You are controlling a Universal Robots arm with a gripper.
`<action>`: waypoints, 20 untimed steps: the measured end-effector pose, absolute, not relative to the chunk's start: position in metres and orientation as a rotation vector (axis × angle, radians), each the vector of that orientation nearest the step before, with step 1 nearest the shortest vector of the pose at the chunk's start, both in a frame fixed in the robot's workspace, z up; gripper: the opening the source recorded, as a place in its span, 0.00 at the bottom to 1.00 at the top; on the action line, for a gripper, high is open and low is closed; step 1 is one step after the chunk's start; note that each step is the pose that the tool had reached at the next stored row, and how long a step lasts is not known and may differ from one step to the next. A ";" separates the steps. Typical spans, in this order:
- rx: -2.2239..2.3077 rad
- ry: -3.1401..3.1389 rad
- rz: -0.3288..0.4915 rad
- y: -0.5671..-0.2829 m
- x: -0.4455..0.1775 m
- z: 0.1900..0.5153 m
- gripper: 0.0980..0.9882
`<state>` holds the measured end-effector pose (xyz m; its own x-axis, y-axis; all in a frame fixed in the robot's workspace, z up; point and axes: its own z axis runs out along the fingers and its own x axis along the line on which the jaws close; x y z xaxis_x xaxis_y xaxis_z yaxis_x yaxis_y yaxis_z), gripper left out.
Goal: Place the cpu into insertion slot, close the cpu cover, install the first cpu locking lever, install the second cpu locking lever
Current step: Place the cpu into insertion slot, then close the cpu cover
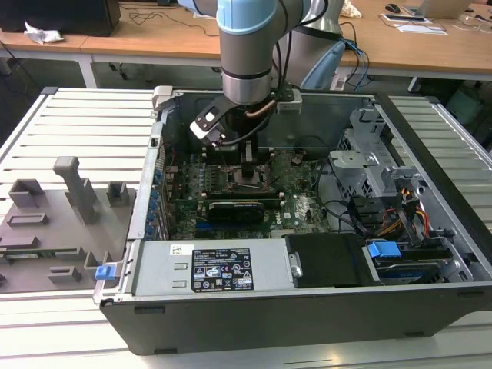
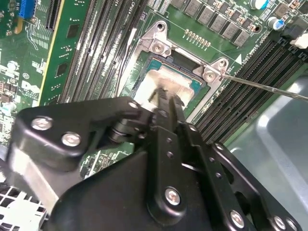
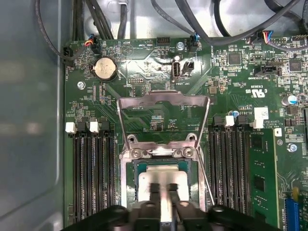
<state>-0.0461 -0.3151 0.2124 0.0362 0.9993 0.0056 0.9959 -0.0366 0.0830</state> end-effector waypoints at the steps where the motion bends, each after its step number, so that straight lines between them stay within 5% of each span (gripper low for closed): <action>1: 2.220 2.141 0.095 -0.315 -0.046 0.213 0.01; 20: 2.221 2.140 0.095 -0.315 -0.046 0.220 0.01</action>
<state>-0.0460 -0.3151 0.2203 0.0367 0.9993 0.0056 0.9959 -0.0370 0.0830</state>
